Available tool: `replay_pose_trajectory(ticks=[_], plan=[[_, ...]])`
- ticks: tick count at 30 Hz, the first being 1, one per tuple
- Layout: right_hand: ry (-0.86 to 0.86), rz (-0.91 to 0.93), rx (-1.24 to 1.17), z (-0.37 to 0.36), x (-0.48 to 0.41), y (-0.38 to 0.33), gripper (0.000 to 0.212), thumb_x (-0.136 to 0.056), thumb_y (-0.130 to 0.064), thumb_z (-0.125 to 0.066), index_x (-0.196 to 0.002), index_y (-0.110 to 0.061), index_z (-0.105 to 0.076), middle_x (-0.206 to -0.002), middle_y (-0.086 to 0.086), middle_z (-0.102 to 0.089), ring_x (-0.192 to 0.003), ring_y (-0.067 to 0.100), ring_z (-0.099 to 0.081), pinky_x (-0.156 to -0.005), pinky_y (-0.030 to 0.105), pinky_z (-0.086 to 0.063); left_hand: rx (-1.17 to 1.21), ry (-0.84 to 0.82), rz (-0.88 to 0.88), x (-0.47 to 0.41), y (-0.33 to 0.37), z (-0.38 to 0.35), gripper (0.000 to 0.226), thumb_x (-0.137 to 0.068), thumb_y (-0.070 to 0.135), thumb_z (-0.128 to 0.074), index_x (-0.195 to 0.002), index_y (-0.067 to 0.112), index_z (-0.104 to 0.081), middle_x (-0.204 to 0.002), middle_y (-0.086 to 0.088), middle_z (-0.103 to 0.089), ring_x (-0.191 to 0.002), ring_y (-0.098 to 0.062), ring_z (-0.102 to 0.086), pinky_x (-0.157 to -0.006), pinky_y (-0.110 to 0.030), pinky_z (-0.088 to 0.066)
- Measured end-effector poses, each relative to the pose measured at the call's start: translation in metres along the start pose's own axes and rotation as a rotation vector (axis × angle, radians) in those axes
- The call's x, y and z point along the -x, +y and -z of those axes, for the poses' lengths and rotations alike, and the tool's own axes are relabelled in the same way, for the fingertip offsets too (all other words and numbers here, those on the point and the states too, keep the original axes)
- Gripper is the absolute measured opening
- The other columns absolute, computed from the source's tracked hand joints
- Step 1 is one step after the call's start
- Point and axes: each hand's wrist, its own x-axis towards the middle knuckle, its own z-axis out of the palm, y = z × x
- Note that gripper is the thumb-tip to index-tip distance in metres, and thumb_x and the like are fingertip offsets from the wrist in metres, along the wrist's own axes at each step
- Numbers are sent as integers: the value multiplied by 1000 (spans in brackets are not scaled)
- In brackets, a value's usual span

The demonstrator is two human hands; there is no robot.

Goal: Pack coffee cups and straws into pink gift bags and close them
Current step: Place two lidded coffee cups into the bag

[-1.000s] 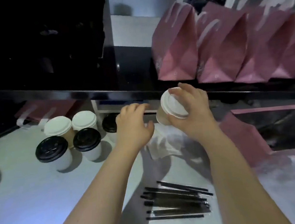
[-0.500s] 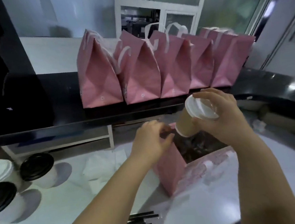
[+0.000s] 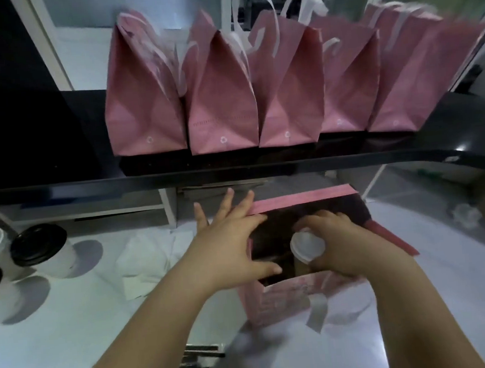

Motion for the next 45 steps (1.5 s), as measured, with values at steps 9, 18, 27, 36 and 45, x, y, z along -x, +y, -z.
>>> replay_pose_trajectory(ticks=[9, 18, 27, 36, 45], plan=[[-60, 180, -184, -25, -22, 10, 77, -72, -42, -79, -135, -50, -36, -147, -15, -29, -137, 16, -28, -110, 39, -34, -73, -79, 14, 14, 22, -8, 135, -48, 75, -71, -145, 42, 18, -148, 17, 44, -130, -14, 50, -112, -62, 15], [57, 359, -215, -38, -19, 18, 82, -68, -42, -81, -138, -38, -39, -139, -13, -31, -128, 12, -27, -106, 31, -35, -143, -69, 89, 7, 39, -12, 138, -46, 76, -73, -150, 33, 7, -148, 12, 45, -130, -18, 50, -112, -65, 11], [-25, 361, 134, -79, -16, 4, 81, -80, -54, -64, -148, -34, -24, -150, 3, -18, -134, 27, -17, -108, 42, -26, -122, -48, 70, 15, 42, -15, 138, -42, 77, -73, -150, 36, 3, -150, 15, 42, -133, -17, 46, -111, -69, 7], [-138, 369, 284, -98, -12, 7, 64, -97, -60, -22, -144, -51, 21, -148, -26, 38, -138, 23, 39, -112, 58, 14, -132, 26, 54, 23, 38, -26, 134, -44, 78, -72, -149, 45, 5, -153, 14, 37, -137, -19, 42, -110, -68, 11], [101, 371, -105, -13, 2, -15, 50, -90, -39, -62, -137, -39, -47, -132, -6, -54, -116, 17, -53, -94, 35, -47, -22, 474, 49, 11, 28, 1, 25, -79, 51, -68, -92, 31, -65, -139, 8, -51, -138, -18, -32, -117, -55, -6]])
